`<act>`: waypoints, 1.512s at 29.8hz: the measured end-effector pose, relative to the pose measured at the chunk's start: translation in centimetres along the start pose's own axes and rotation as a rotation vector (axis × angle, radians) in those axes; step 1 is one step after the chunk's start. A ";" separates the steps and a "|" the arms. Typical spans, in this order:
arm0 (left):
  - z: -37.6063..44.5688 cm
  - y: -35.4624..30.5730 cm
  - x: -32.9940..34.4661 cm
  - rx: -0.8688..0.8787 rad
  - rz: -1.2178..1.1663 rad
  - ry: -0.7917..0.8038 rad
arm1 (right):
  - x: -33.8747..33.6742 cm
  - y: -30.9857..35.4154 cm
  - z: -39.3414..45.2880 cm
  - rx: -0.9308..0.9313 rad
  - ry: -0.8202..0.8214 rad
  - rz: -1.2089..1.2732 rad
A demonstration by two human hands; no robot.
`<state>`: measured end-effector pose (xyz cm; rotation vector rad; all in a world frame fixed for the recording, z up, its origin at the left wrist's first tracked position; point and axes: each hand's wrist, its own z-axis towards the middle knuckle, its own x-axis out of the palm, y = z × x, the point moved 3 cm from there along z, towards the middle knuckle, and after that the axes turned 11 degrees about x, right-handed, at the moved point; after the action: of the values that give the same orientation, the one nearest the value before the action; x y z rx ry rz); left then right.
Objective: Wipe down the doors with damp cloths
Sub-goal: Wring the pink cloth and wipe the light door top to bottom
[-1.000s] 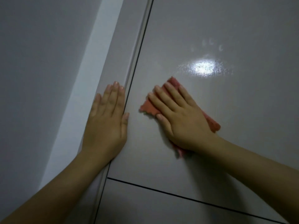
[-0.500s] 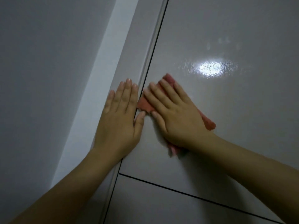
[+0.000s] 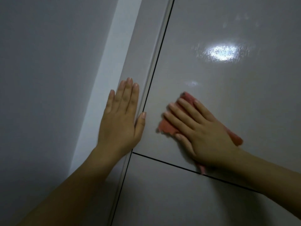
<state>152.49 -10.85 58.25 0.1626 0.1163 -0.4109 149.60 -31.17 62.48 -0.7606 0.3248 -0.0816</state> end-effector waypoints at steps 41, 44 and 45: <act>5.7 -9.5 3.9 0.047 -0.031 -0.041 | 0.2 -10.0 -10.1 0.266 -0.040 -0.018; 5.8 -9.7 3.8 0.056 -0.018 -0.036 | -0.7 -14.6 -11.2 0.503 -0.072 0.004; 5.7 -9.7 3.8 0.055 -0.012 -0.030 | -0.9 -15.4 -11.1 0.671 -0.108 0.042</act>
<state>152.45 -22.14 61.97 0.2100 0.0764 -0.4281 145.92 -49.50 65.75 -0.0924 0.1896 -0.1022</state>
